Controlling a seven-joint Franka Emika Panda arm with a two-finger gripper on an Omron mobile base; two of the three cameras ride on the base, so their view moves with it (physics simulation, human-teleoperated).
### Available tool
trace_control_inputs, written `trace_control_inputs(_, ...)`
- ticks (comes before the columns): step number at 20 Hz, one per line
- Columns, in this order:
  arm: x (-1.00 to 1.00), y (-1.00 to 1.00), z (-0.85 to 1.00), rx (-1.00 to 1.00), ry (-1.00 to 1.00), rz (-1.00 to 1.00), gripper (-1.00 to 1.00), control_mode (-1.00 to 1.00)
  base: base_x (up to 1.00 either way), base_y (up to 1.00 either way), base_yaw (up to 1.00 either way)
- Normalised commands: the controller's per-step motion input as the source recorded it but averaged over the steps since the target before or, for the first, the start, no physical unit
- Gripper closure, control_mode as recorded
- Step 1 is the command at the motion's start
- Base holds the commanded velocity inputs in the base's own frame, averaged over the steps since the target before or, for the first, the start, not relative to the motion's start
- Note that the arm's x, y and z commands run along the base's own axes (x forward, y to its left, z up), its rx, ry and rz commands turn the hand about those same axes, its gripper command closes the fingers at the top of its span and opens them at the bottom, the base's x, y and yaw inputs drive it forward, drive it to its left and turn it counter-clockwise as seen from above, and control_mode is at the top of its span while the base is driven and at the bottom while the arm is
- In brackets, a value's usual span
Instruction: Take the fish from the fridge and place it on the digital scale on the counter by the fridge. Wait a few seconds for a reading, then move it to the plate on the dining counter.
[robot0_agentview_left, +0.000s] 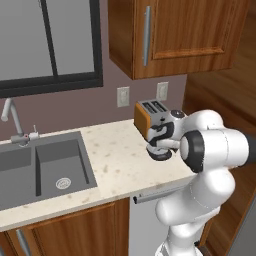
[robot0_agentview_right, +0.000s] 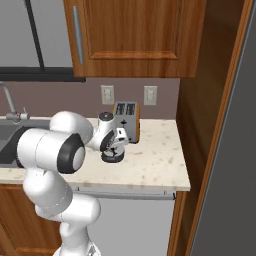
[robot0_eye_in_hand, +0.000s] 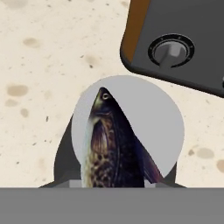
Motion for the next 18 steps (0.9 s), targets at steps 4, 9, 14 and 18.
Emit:
trace_control_inputs(4,0.08,0.00,-0.04,0.00,0.00,0.00,1.00,-1.00,0.00,0.00,0.00)
trace_control_inputs(9,0.14,0.00,-0.02,0.00,0.00,0.00,-1.00,-1.00,0.00,0.00,0.00)
trace_control_inputs(14,0.11,0.00,0.00,0.00,0.00,0.00,-1.00,-1.00,0.00,0.00,0.00)
trace_control_inputs(18,0.02,0.00,0.00,0.00,0.00,0.00,-1.00,-1.00,0.00,0.00,0.00)
